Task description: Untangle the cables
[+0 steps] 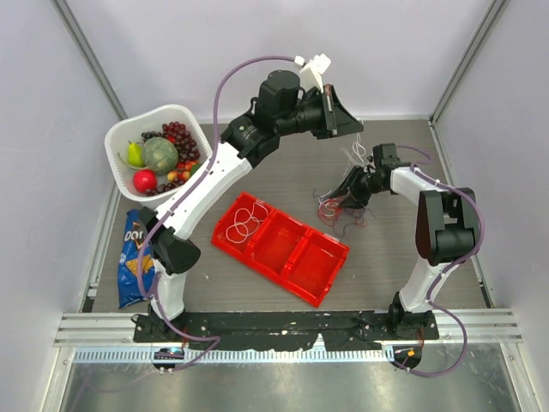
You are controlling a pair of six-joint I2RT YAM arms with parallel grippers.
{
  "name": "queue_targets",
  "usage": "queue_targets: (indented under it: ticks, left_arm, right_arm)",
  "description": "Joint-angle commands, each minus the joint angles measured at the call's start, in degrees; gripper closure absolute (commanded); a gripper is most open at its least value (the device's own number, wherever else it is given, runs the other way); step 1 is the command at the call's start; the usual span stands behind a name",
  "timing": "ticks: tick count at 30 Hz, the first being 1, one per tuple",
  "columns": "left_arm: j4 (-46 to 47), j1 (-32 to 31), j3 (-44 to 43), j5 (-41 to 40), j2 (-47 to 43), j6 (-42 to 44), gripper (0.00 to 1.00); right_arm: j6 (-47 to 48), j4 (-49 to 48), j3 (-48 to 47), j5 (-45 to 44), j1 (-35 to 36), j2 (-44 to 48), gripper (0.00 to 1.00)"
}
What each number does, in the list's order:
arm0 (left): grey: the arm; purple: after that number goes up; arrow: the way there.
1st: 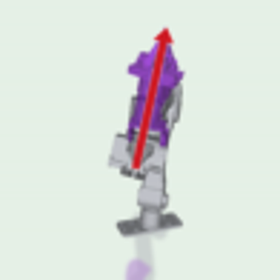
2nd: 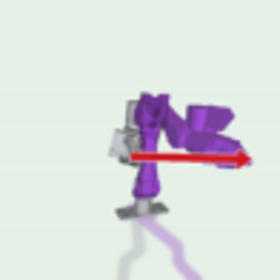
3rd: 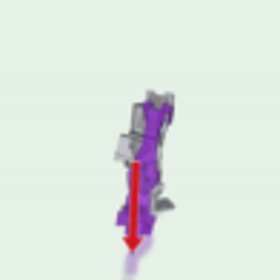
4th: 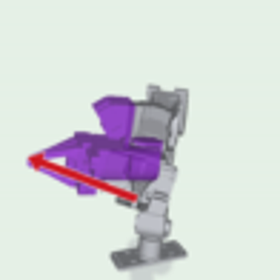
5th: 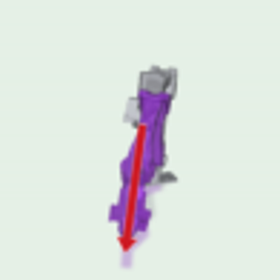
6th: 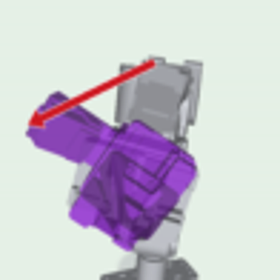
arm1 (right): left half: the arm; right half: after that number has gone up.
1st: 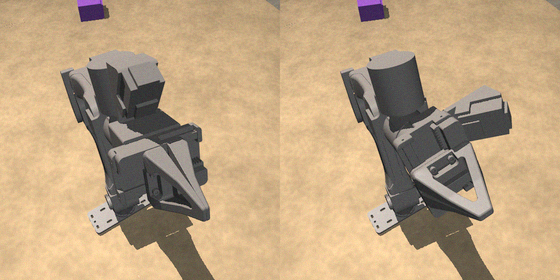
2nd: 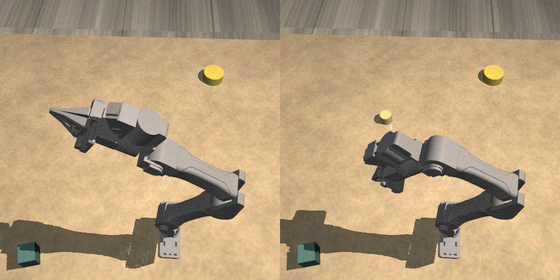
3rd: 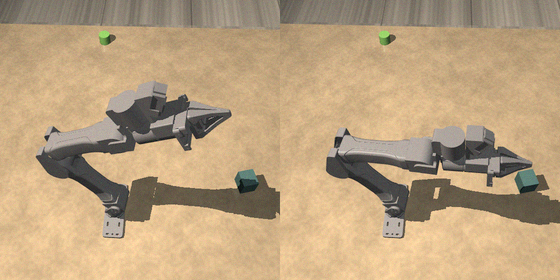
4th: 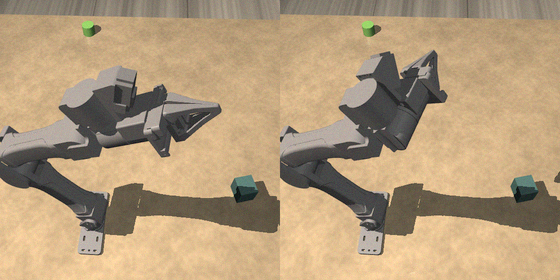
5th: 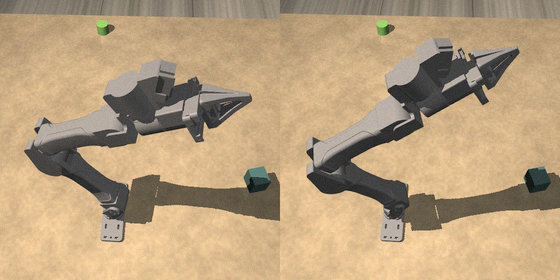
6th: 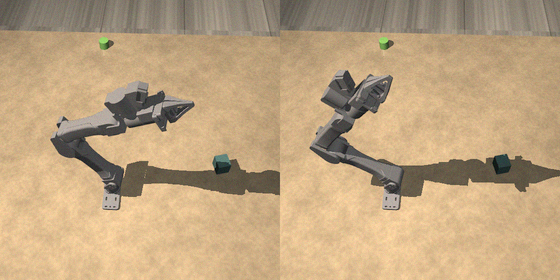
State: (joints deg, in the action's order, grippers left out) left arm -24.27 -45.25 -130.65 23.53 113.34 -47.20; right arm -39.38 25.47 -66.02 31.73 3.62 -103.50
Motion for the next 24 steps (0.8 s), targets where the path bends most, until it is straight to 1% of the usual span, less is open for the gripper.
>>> queue_targets:
  ticks: [1, 5, 8, 14, 18, 21, 22, 24]
  left_arm:
    - [-1.5, -0.1, -4.4, -2.6, -6.3, 4.3, 1.00]
    - [-10.4, -0.1, -6.0, -10.8, -9.7, 10.5, 1.00]
    - [-16.5, -0.1, -5.7, -17.1, -13.1, 13.7, 1.00]
    - [-21.3, 0.0, -1.7, -23.0, -20.6, 15.7, 1.00]
    - [-25.6, -0.1, 2.8, -31.4, -24.4, 14.9, 1.00]
    - [-31.1, 0.0, 7.5, -40.5, -27.3, 10.7, 1.00]
    - [-32.9, 0.1, 9.3, -42.6, -28.1, 9.0, 1.00]
    - [-35.8, 0.8, 12.4, -44.2, -29.2, 4.8, 1.00]
  right_arm:
    - [3.7, 4.3, -3.0, -6.7, -0.8, -0.1, 0.53]
    - [7.7, 9.1, -5.6, -12.3, -0.9, 1.4, 0.50]
    - [8.8, 9.8, -6.1, -13.4, -1.0, 3.2, 0.46]
    - [10.6, 10.2, -6.6, -13.8, -0.9, 4.4, 0.43]
    - [10.7, 10.5, -7.7, -13.5, -0.9, 4.7, 0.43]
    - [11.1, 11.6, -9.0, -13.9, -0.9, 4.3, 0.44]
    - [11.2, 12.1, -9.6, -14.1, -0.9, 4.2, 0.44]
    - [11.3, 12.5, -10.4, -13.9, -0.9, 4.3, 0.44]
